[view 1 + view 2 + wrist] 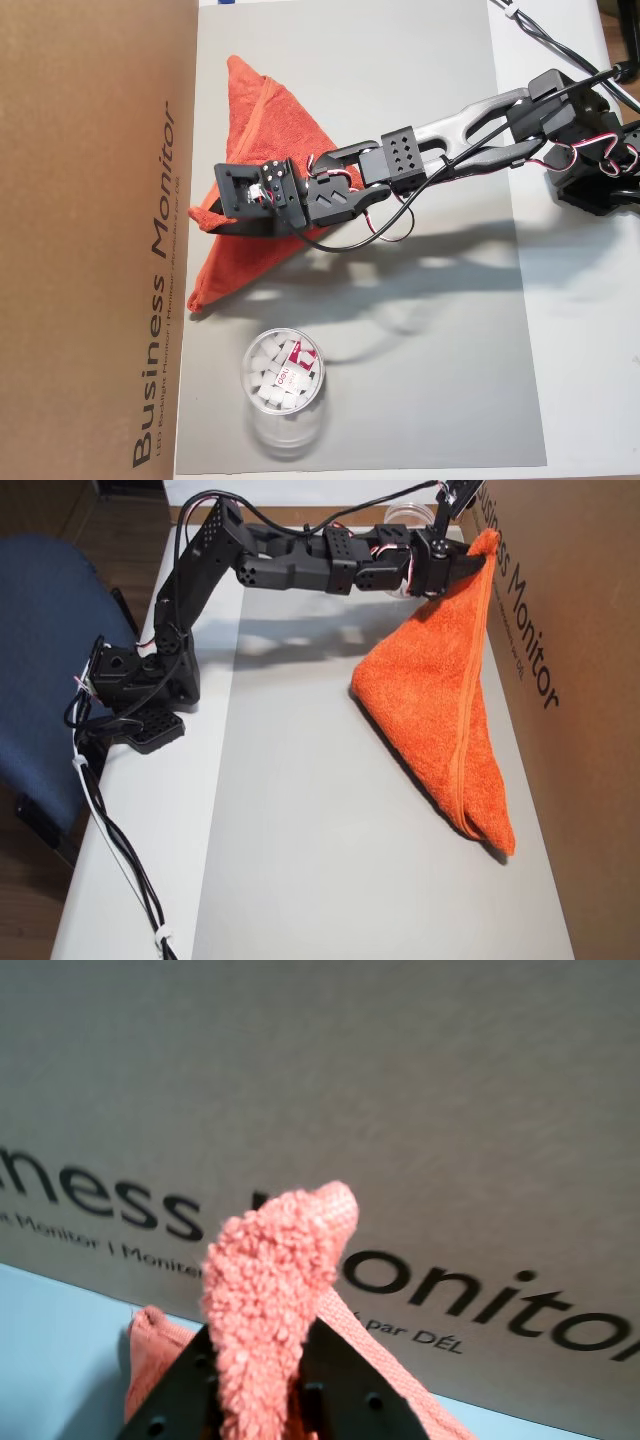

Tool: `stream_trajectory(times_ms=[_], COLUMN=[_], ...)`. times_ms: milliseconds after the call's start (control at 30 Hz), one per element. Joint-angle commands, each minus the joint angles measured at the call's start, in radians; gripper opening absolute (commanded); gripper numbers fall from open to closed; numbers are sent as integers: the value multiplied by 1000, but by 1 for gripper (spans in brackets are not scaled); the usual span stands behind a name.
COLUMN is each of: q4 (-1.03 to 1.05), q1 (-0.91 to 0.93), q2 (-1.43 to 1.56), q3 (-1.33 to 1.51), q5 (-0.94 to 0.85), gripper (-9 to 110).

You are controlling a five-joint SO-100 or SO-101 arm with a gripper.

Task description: Fold the blanket.

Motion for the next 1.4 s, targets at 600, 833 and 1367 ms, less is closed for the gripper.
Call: stream_trajectory(times_ms=[600,833,1367], q4=[-26,-26,-26], q1=[-63,-64,-48], q2=[-199,-239,-362], q3=[-173,-173,-298], q5=[-41,-41,-25], gripper=[0,0,0])
